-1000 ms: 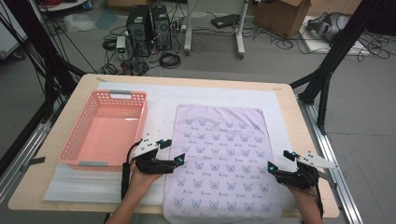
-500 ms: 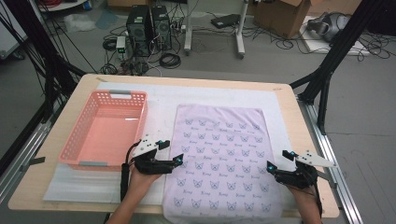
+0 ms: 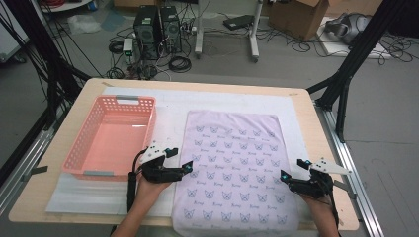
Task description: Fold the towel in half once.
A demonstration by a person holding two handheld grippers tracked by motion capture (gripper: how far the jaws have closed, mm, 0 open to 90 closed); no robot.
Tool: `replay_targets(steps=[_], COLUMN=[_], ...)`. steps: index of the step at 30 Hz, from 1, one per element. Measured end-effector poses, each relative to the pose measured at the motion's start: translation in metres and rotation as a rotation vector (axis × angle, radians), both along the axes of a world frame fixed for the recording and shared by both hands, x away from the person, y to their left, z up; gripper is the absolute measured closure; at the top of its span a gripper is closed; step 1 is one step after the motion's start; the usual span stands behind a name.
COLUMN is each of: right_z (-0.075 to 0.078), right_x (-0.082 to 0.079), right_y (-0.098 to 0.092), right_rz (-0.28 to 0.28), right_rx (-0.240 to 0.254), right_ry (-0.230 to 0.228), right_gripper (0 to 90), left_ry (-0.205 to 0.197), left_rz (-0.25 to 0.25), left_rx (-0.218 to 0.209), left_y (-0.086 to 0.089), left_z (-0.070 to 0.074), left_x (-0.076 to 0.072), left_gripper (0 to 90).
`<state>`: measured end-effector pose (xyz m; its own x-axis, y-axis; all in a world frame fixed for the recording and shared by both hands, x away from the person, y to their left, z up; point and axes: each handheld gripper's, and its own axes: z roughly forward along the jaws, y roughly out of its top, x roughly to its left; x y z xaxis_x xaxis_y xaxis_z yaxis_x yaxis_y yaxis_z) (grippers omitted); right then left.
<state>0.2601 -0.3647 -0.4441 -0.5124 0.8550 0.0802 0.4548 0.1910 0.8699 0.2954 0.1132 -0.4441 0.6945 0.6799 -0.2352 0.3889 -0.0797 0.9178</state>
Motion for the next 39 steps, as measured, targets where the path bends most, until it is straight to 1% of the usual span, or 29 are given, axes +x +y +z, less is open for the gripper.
replay_targets(steps=[4,5,6,8,11,13,15,17,19,21,22,23,24,25,26,27,30,31,32,33,34,36,37,39], right_z=[-0.001,-0.001,-0.001,0.0,0.001,0.003,0.005,0.006,0.008,0.009,0.01,0.01,0.011,0.012,0.012,0.013,0.012,0.012,0.012,0.011,0.01,0.008,0.007,0.006], right_x=[0.004,0.006,0.007,0.01,0.015,0.019,0.023,0.029,0.036,0.044,0.049,0.053,0.058,0.062,0.067,0.072,0.087,0.091,0.096,0.1,0.103,0.109,0.112,0.116], right_y=[0.002,0.002,0.002,0.001,0.0,-0.001,-0.001,-0.002,-0.002,-0.001,0.0,0.0,0.001,0.002,0.003,0.003,0.005,0.006,0.007,0.006,0.007,0.008,0.009,0.009], right_rz=[0.001,0.0,-0.002,-0.002,-0.002,-0.004,-0.006,-0.004,0.001,0.002,0.001,-0.001,-0.003,-0.008,-0.015,-0.02,-0.027,-0.035,-0.043,-0.047,-0.057,-0.059,-0.067,-0.084], right_rx=[0.004,0.009,0.013,0.014,0.021,0.027,0.029,0.028,0.04,0.043,0.039,0.034,0.028,0.02,0.026,0.025,0.016,0.008,0.003,-0.006,-0.009,-0.01,-0.015,-0.029], right_ry=[0.015,0.017,0.021,0.029,0.038,0.044,0.051,0.06,0.077,0.097,0.108,0.115,0.123,0.128,0.139,0.149,0.185,0.196,0.206,0.212,0.222,0.23,0.234,0.238], right_gripper=[16.0,16.1,16.1,16.1,16.1,16.1,16.1,16.1,16.1,16.1,16.1,16.2,16.1,16.1,16.1,16.1,16.3,16.4,16.7,16.9,17.4,22.7,22.8,22.8], left_ry=[0.02,0.019,0.028,0.037,0.032,0.04,0.045,0.075,0.076,0.095,0.102,0.104,0.122,0.146,0.164,0.172,0.18,0.169,0.176,0.186,0.183,0.185,0.189,0.197], left_rz=[0.019,0.031,0.03,0.031,0.023,0.029,0.037,0.037,0.046,0.058,0.06,0.072,0.076,0.082,0.097,0.104,0.121,0.139,0.149,0.167,0.184,0.207,0.213,0.217], left_rx=[0.01,-0.002,-0.002,0.014,0.034,0.051,0.041,0.03,0.046,0.059,0.062,0.051,0.043,0.048,0.057,0.076,0.117,0.116,0.11,0.12,0.132,0.149,0.151,0.172], left_y=[-0.001,-0.001,-0.002,-0.005,-0.011,-0.014,-0.017,-0.019,-0.022,-0.023,-0.024,-0.024,-0.023,-0.023,-0.024,-0.025,-0.029,-0.028,-0.027,-0.027,-0.026,-0.025,-0.025,-0.026], left_z=[0.003,0.004,0.005,0.007,0.013,0.018,0.022,0.025,0.027,0.028,0.028,0.026,0.024,0.022,0.019,0.017,0.014,0.013,0.012,0.011,0.009,0.006,0.005,0.001], left_x=[0.005,0.007,0.009,0.014,0.022,0.029,0.037,0.046,0.055,0.063,0.068,0.072,0.076,0.081,0.085,0.088,0.098,0.1,0.103,0.106,0.108,0.112,0.113,0.115], left_gripper=[20.9,20.9,21.0,21.4,21.9,22.0,22.5,22.3,22.4,23.0,23.2,23.2,23.2,22.5,23.2,24.2,24.5,24.8,24.8,25.1,26.3,27.9,28.7,30.6])
